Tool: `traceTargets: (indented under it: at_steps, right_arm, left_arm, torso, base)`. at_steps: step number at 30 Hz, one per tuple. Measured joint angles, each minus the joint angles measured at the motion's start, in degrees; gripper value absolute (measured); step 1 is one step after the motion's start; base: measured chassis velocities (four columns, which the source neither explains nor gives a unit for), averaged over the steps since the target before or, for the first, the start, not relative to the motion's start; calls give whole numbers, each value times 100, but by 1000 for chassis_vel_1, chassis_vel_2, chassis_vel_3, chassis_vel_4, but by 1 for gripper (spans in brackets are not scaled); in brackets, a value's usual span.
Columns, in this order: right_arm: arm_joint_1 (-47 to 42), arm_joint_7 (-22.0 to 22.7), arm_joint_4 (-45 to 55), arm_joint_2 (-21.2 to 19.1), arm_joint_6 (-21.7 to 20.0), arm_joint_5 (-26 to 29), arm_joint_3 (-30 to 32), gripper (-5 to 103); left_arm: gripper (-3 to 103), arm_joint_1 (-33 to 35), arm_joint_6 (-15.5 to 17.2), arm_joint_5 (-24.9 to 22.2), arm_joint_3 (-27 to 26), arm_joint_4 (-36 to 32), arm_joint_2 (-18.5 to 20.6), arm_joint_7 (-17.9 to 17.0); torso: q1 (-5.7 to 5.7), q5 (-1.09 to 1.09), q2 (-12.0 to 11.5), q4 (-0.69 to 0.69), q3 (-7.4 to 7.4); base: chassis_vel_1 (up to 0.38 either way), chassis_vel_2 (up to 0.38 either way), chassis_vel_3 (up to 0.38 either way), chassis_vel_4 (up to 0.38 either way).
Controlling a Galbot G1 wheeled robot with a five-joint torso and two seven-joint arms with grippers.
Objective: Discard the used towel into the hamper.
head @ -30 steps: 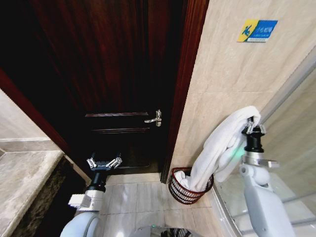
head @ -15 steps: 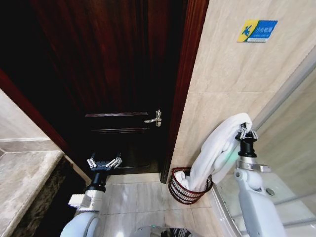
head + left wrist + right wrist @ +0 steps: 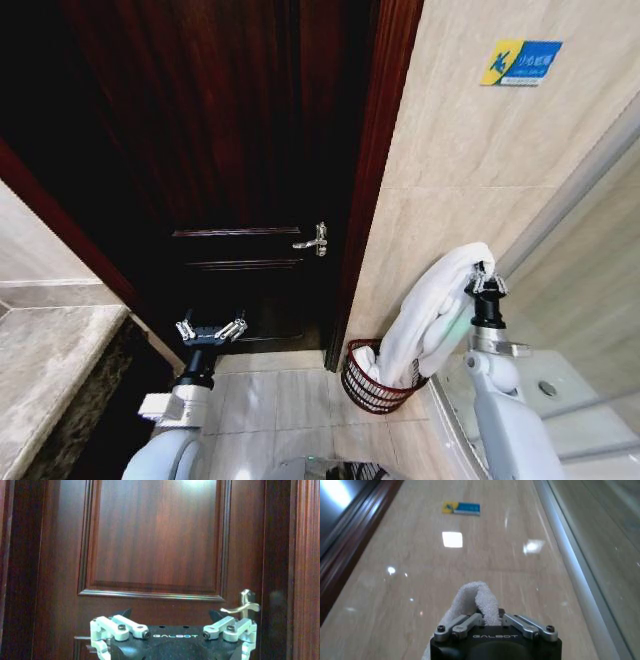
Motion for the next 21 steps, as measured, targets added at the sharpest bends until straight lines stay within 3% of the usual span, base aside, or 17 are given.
traceTargets:
  at_steps: [21]
  right_arm:
    - [-141,-184,-297,97,248,-128,-96,6]
  left_arm:
    - [100,0,0,0,0,0,0,0]
  torso:
    - [0,-2,0,0,0]
  base:
    - [0,0,0,0]
